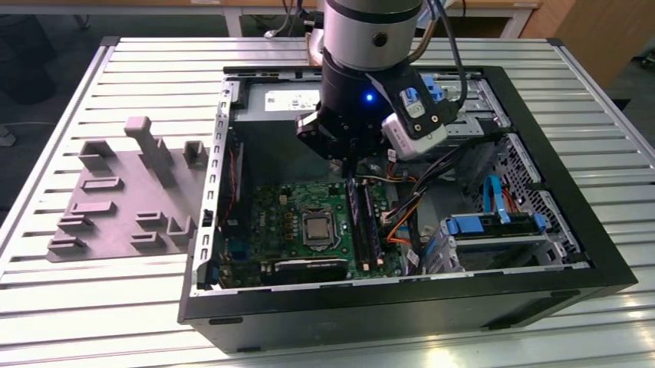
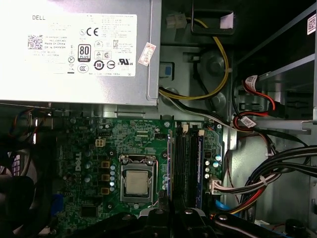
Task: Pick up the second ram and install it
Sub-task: 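Insert the second ram into the second slot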
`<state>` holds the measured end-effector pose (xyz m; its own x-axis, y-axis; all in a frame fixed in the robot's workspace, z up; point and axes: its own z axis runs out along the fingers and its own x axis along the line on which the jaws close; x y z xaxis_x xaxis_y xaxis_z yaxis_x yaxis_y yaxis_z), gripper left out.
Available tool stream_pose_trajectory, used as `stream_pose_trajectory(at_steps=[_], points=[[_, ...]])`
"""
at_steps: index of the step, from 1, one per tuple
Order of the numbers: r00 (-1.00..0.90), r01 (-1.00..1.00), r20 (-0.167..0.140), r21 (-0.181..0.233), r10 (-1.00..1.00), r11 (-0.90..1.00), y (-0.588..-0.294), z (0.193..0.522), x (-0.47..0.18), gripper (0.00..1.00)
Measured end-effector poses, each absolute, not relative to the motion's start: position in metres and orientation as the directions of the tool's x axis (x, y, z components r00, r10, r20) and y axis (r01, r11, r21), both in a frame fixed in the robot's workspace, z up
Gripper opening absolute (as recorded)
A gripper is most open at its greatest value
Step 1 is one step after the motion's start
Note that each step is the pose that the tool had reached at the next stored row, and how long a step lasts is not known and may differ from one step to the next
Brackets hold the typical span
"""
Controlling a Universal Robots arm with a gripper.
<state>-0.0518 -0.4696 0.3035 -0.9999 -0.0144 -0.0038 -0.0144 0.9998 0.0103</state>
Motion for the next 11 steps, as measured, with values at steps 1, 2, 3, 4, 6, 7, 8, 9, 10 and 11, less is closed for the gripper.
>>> stream_pose_trajectory(at_steps=[1, 2, 3, 4, 6, 7, 8, 9, 10, 11], points=[[-1.000, -0.014, -0.004, 0.010, -0.014, 1.000, -0.4696, 0.3034, -0.0518, 0.15], [-1.000, -0.014, -0.004, 0.010, -0.014, 1.000, -0.4696, 0.3032, -0.0518, 0.15], [-1.000, -0.014, -0.004, 0.010, -0.014, 1.000, -0.4696, 0.3029, -0.0518, 0.15], [-1.000, -0.014, -0.004, 0.010, -0.014, 1.000, -0.4696, 0.3026, -0.0518, 0.15], [-1.000, -0.014, -0.004, 0.010, -0.014, 1.000, -0.4696, 0.3019, -0.0518, 0.15], [-1.000, -0.014, -0.004, 0.010, -0.014, 1.000, -0.4696, 0.3014, -0.0519, 0.15], [-1.000, -0.014, -0.004, 0.010, -0.014, 1.000, -0.4697, 0.3009, -0.0519, 0.15], [-1.000, -0.014, -0.004, 0.010, -0.014, 1.000, -0.4698, 0.3003, -0.0519, 0.15], [-1.000, -0.014, -0.004, 0.010, -0.014, 1.000, -0.4699, 0.2995, -0.0519, 0.15], [-1.000, -0.014, -0.004, 0.010, -0.014, 1.000, -0.4701, 0.2986, -0.0518, 0.15]])
